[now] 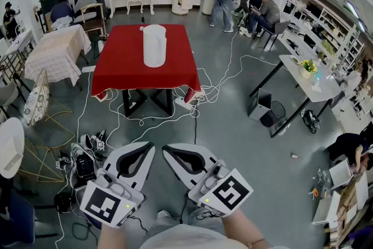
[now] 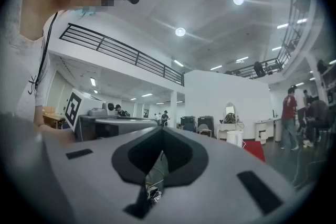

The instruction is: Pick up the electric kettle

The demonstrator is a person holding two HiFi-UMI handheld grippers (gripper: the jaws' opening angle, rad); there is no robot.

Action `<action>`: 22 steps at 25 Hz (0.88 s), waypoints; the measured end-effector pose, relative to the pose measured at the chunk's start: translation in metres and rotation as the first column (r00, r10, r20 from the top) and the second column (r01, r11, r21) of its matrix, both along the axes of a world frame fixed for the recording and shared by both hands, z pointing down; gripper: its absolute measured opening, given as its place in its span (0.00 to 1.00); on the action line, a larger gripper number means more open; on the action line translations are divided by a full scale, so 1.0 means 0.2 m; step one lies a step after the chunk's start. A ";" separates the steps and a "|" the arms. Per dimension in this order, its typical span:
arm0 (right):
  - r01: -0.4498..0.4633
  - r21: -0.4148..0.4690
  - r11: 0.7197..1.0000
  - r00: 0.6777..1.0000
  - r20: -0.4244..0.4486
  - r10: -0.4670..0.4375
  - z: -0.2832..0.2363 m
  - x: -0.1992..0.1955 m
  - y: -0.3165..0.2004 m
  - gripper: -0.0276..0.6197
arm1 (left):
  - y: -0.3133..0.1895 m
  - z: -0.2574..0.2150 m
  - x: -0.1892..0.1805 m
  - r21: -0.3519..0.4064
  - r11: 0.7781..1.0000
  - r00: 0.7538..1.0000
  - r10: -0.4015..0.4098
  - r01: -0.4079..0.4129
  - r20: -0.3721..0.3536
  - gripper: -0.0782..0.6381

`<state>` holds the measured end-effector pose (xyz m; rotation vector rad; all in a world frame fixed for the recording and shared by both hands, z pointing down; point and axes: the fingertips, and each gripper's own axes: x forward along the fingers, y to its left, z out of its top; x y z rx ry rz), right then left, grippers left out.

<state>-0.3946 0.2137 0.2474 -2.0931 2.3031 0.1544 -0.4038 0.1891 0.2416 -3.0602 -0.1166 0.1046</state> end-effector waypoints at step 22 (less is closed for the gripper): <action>-0.044 0.020 0.999 0.998 0.044 0.043 0.01 0.03 0.06 0.05 | 0.05 0.01 0.00 0.016 1.000 1.000 0.022 -0.022 0.003 0.12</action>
